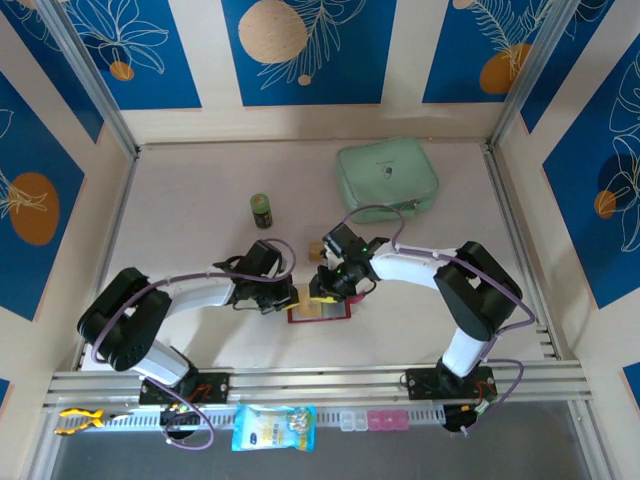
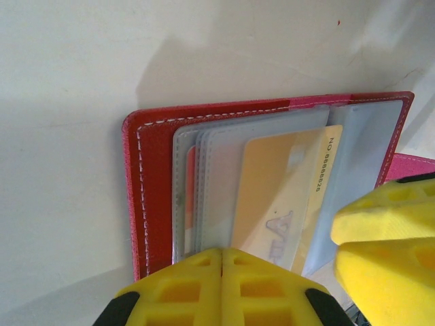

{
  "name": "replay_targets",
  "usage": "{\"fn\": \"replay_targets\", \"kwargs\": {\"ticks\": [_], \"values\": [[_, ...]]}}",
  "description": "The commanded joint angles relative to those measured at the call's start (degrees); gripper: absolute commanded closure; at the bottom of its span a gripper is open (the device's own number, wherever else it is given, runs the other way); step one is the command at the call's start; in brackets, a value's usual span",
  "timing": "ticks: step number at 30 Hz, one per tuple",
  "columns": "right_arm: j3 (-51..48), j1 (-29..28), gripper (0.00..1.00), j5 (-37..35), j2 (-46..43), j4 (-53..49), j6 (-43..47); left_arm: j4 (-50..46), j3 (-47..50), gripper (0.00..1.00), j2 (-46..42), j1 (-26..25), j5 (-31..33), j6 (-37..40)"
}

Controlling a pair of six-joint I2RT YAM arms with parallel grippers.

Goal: Take the credit cards out of the card holder

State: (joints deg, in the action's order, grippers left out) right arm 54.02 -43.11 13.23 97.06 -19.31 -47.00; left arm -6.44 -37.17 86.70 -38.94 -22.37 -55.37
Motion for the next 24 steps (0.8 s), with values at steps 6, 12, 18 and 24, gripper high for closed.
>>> {"fn": "replay_targets", "kwargs": {"ticks": [6,12,18,24], "values": [[-2.73,1.63,0.72,0.29,-2.84,-0.82,0.2,-2.18,0.43,0.97,-0.66,-0.41,1.19,0.98],[-3.83,1.98,0.72,1.46,-1.9,0.62,-0.1,-2.38,0.43,0.98,-0.83,-0.42,1.36,1.1],[-4.44,1.98,0.72,3.23,-0.26,3.1,-0.57,-2.6,0.61,0.98,-0.88,-0.41,1.45,0.97],[-4.27,1.9,0.73,3.82,1.03,3.94,-0.62,-3.31,0.43,0.99,-0.74,-0.48,1.71,1.18]]}}
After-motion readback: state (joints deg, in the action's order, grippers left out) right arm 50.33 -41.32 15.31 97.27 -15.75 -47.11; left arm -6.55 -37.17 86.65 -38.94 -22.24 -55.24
